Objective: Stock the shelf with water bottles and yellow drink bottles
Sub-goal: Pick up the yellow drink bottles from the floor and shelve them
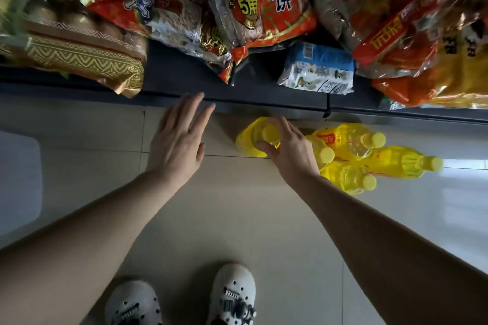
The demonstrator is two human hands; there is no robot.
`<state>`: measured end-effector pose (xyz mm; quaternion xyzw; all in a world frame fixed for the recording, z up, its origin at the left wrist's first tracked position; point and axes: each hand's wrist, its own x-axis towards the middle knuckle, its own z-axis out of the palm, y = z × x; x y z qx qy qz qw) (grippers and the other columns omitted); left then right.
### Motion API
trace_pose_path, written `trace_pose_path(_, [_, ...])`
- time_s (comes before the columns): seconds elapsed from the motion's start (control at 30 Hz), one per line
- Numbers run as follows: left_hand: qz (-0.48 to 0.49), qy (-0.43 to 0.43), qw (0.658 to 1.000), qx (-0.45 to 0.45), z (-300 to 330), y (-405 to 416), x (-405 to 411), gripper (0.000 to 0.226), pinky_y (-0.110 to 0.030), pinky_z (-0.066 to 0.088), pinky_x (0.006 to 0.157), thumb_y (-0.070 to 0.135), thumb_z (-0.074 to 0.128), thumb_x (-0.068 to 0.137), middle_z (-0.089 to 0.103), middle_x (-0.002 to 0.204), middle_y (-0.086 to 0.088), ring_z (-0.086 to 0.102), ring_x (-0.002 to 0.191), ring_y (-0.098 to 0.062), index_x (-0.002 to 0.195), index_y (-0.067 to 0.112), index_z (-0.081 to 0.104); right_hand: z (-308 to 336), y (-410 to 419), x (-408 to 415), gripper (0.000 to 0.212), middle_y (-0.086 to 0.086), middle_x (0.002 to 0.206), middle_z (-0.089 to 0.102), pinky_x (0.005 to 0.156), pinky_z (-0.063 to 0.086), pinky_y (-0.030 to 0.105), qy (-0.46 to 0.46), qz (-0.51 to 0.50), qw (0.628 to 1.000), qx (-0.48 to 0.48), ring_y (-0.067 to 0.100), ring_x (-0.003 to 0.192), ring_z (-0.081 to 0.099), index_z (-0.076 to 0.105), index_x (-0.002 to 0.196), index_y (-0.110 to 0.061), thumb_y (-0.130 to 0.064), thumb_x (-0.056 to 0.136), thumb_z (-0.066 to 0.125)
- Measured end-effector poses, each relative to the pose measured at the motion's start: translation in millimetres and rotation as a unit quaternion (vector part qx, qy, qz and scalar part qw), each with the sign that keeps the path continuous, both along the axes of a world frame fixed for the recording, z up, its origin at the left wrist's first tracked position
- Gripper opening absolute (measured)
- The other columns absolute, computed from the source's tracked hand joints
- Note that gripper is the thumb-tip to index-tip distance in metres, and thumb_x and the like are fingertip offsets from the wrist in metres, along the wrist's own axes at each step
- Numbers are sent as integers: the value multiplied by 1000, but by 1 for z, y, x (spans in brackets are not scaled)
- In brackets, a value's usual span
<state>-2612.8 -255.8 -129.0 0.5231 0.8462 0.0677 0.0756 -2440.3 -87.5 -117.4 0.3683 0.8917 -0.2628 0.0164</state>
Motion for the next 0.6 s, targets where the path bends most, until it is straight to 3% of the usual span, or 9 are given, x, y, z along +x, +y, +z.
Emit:
trace_pose_path(0.1, [7,15,999,-51,-12,14,-18,100,-51,21,120,18,78,73,16,163,-12,17,149,-35,155,14,23,-5,0,4,52,4,111,68,66,37,25,9,-18,1000,-18,26,87,65,55,127,-15,-42,86,73])
trace_pose_path(0.33, [-1,11,995,-103,-22,14,-21,117,-49,16,122,23,85,67,5,165,-10,5,151,-35,158,15,11,-12,0,9,53,2,138,59,84,51,30,29,-26,998,-46,27,115,63,53,132,-17,-44,88,67])
trace_pose_path(0.4, [-4,-2,992,-129,-15,14,-23,120,-46,13,123,25,85,69,0,166,-8,1,152,-34,159,17,7,-8,1,8,52,2,134,62,81,52,31,22,-33,997,-59,28,111,64,55,130,-17,-43,88,68])
trace_pose_path(0.5, [-3,-27,983,-181,2,20,-26,116,-41,11,123,28,79,77,-11,165,-3,-5,152,-29,158,22,-3,6,1,3,48,4,111,70,69,41,27,4,-70,994,-84,29,94,65,56,128,-21,-43,87,71])
trace_pose_path(0.6, [16,-86,969,-232,25,34,-32,109,-38,17,120,24,75,82,-14,165,3,-4,152,-25,158,27,-3,36,0,4,46,5,102,69,68,38,30,-18,-99,989,-106,28,91,61,57,125,-24,-47,87,69])
